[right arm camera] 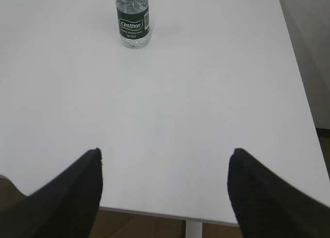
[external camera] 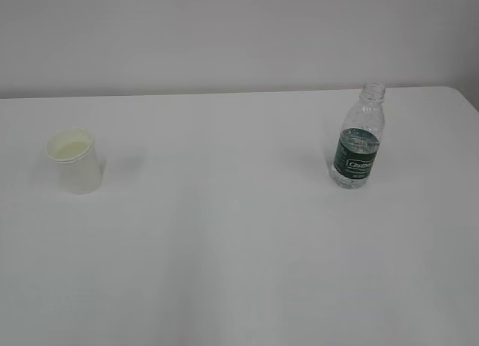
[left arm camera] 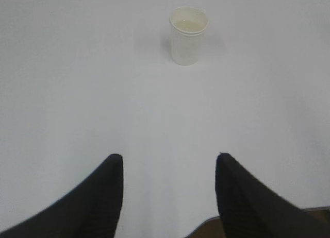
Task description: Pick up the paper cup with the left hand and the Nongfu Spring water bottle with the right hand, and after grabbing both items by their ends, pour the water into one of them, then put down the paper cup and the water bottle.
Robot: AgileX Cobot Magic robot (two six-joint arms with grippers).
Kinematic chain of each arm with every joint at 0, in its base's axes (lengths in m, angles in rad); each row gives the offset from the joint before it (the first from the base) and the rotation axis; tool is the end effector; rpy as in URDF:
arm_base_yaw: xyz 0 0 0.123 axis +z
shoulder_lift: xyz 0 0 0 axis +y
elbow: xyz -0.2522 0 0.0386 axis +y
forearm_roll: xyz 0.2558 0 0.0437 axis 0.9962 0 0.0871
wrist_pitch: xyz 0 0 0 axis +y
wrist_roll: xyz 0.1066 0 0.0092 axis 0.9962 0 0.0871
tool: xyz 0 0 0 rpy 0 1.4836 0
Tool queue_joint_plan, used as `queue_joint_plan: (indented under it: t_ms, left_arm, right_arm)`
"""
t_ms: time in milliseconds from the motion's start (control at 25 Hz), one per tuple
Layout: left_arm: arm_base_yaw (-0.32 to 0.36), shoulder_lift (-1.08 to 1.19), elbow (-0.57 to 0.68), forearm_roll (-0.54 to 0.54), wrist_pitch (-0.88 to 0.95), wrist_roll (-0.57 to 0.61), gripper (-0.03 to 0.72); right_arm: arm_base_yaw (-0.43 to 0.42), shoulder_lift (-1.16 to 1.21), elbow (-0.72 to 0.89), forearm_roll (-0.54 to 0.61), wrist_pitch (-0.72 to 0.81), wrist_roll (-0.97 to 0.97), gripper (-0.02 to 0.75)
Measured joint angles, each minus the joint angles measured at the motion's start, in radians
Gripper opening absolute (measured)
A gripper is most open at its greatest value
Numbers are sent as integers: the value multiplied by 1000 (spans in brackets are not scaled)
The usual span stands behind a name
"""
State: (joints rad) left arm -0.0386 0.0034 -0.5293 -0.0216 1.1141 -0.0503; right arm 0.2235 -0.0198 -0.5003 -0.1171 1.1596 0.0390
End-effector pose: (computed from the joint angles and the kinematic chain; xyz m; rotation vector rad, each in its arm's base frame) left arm 0.0409 -0.0037 0.2772 -0.0101 2.0726 -0.0805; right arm 0.0396 -0.0028 0.2660 -0.1812 2.1093 0.0145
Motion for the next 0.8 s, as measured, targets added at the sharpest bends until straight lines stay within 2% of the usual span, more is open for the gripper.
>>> queue_joint_plan:
  t_ms: [800]
  left_arm:
    - [0,0,0,2,-2,0,398]
  right_arm:
    - [0,0,2,0,-5,1,573]
